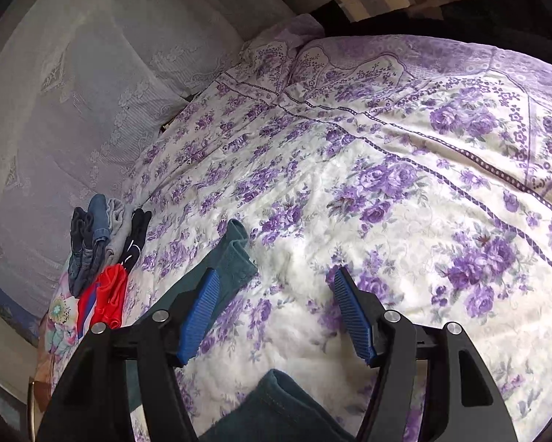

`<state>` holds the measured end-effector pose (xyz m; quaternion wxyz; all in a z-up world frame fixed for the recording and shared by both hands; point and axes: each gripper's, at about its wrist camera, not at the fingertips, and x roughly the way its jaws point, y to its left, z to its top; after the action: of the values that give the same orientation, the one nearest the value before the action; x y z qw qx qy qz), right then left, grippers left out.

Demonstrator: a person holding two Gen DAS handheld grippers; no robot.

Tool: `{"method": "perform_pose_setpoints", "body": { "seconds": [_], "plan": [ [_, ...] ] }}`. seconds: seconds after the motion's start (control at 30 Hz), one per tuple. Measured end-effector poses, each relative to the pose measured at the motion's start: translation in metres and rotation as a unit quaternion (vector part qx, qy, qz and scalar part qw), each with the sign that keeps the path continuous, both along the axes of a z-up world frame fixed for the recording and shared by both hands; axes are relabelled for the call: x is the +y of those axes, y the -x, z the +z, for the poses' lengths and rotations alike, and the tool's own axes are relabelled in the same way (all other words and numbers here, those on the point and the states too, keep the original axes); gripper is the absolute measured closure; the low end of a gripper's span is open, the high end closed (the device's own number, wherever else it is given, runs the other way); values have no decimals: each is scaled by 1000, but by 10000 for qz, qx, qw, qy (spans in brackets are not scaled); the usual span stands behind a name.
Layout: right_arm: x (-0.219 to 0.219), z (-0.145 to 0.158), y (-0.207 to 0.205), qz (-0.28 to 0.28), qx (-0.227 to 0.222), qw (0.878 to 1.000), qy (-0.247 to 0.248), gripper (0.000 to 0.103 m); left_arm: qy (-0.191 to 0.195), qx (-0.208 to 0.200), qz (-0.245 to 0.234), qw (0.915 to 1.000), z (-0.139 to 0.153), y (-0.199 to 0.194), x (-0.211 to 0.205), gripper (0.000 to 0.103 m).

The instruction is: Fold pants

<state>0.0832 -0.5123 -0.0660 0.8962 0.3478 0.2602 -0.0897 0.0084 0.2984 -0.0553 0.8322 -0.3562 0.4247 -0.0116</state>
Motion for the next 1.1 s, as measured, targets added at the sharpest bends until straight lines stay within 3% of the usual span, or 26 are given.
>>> {"method": "perform_pose_setpoints", "body": {
  "seconds": [0.13,0.23,0.37,0.4,0.43,0.47,0.5,0.53,0.63,0.7,0.83,0.93,1.0,1.03,1.1],
  "plan": [
    [-6,-6,27,-80,-230,9993,-275,37,637,-10,-191,9978,-8,15,-13,42],
    [-4,-5,42,-35,-412,9988,-275,37,367,-7,-89,9993,-11,16,-25,42],
    [2,-2,66,128,-628,9973,-355,37,252,-148,386,9988,-11,9,-28,43],
    [4,0,76,186,-694,9966,-414,37,226,-187,511,9983,-11,9,-28,48],
    [5,3,88,269,-758,9957,-459,37,192,-228,605,9977,-10,9,-28,64],
    [6,5,100,367,-776,9952,-470,37,211,-256,623,9975,-12,9,-28,72],
    [7,7,111,461,-738,9953,-429,37,304,-287,585,9974,-14,8,-27,88],
    [8,9,122,541,-639,9959,-336,37,458,-328,540,9969,-17,9,-25,94],
    [11,9,146,769,-167,9968,-101,37,529,-444,611,9957,-15,16,-19,95],
    [14,4,151,1048,43,9942,-252,37,536,-526,648,9951,-9,22,-16,95],
    [28,-12,129,1413,401,9885,-358,36,474,-528,780,9944,-3,26,-8,95],
    [29,-16,104,1372,345,9896,-246,37,497,-386,778,9950,-11,21,-5,95],
    [24,-19,94,1233,282,9913,-352,56,511,-266,773,9953,-19,17,-6,95],
    [19,-21,91,1206,245,9907,-573,100,525,-238,780,9953,-22,17,-7,95],
    [10,-15,106,1136,-102,9907,-742,101,490,-271,798,9952,-21,17,-9,96]
  ]
}}
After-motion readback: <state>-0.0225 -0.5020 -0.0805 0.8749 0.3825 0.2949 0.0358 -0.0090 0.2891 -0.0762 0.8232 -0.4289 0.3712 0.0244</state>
